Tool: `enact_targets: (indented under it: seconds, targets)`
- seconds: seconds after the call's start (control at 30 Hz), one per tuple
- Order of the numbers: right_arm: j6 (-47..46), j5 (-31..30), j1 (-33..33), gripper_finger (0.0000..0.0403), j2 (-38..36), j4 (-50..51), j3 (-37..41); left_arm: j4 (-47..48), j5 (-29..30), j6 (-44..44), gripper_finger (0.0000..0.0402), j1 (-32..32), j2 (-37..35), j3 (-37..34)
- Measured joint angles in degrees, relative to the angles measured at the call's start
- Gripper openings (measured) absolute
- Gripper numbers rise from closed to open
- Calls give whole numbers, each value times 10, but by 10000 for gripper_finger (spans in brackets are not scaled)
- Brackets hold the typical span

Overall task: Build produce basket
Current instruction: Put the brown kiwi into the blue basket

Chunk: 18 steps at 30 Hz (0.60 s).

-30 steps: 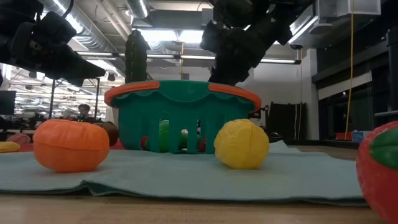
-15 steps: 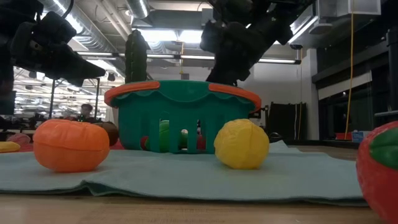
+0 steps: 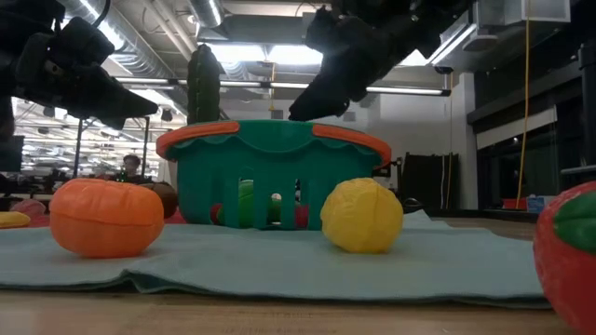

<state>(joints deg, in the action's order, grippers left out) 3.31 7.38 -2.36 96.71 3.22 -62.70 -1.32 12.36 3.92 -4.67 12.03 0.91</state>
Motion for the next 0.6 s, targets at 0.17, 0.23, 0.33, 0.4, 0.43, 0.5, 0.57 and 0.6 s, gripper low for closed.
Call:
enact_targets:
  seconds: [0.17, 0.23, 0.33, 0.4, 0.43, 0.5, 0.57, 0.6]
  targets:
    - [-13, 2, 2, 172, -8, -103, 65, 0, 2, 0, 15, 0, 0, 0]
    - [-21, 1, 1, 173, -9, -143, 91, 0, 3, 0, 32, 0, 0, 0]
    - [-31, 0, 1, 173, -13, -202, 120, 0, 4, 0, 73, 0, 0, 0]
    - [-31, 0, 1, 173, -20, -243, 133, -1, 4, 0, 106, 0, 0, 0]
    - [-31, 1, 2, 173, -26, -261, 140, -1, 5, 0, 124, 0, 0, 0]
    - [-30, 2, 1, 173, -43, -275, 149, -1, 5, -5, 159, 0, 0, 0]
    - [-29, 1, 1, 173, -67, -278, 157, -1, 5, -13, 191, 0, 0, 0]
    - [-26, 0, 1, 173, -79, -280, 163, -1, 5, -14, 205, 0, 0, 0]
